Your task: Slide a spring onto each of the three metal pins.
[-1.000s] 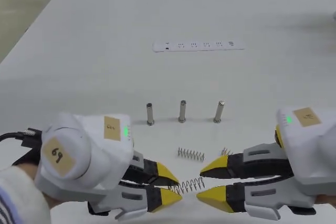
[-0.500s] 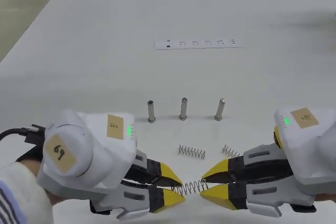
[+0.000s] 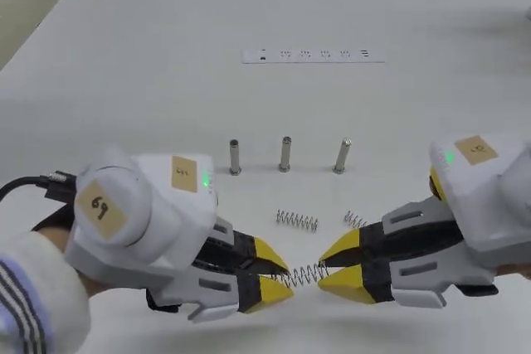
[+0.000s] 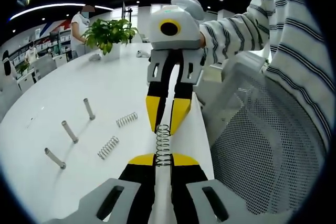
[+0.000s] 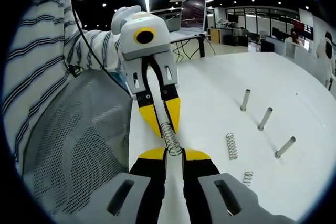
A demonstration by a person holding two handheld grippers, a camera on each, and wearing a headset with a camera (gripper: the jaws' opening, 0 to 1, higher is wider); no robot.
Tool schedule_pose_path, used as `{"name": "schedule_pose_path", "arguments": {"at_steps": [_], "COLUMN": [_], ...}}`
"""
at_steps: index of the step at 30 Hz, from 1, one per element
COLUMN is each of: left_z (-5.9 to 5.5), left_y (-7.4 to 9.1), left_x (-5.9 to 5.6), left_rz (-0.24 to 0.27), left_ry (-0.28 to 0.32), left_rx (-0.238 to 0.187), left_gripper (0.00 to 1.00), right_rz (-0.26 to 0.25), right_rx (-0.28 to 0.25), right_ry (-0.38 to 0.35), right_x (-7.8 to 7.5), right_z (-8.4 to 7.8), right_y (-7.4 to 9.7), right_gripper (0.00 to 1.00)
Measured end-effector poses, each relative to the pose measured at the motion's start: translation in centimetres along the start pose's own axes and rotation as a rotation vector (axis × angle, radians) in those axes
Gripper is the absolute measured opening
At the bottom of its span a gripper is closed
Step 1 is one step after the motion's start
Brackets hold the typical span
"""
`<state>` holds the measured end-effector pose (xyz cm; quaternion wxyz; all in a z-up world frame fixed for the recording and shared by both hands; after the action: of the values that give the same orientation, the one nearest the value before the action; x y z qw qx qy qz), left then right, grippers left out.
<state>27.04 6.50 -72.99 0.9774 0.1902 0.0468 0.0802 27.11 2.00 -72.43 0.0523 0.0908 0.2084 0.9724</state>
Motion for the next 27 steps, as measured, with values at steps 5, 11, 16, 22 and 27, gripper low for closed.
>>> {"name": "schedule_pose_path", "arguments": {"at_steps": [5, 11, 16, 22, 27], "left_z": [0.1, 0.4, 0.4, 0.8, 1.3], "left_y": [-0.5, -0.7, -0.7, -1.0, -1.0], "left_x": [-0.1, 0.0, 0.0, -0.5, -0.4], "left_rz": [0.005, 0.027, 0.046, 0.063, 0.095], "left_ry": [-0.004, 0.001, -0.003, -0.016, -0.009], "left_rx": [-0.007, -0.032, -0.036, -0.055, -0.088], "left_gripper": [0.02, 0.02, 0.02, 0.02, 0.02], "right_rz": [0.007, 0.002, 0.019, 0.022, 0.032], "right_rx": [0.029, 0.053, 0.078, 0.157, 0.198], "right_ry": [-0.007, -0.007, 0.040, 0.037, 0.079], "right_x": [0.0, 0.1, 0.6, 0.9, 1.0], "right_z": [0.3, 0.9, 1.8, 2.1, 2.7], "right_y": [0.6, 0.8, 0.6, 0.9, 1.3], "right_gripper": [0.08, 0.08, 0.07, 0.07, 0.07]}}
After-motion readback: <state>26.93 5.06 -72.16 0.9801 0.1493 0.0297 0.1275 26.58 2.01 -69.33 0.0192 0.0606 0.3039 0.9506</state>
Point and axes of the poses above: the centre of the closed fingertips' face, and the gripper's own axes: y roughly backward along the fingers, x roughly to its left, z roughly out of its top, the point moved 2 cm from there along y, roughly backward along the fingers, and after that the axes turned 12 degrees about -x, right-handed, at the moved point
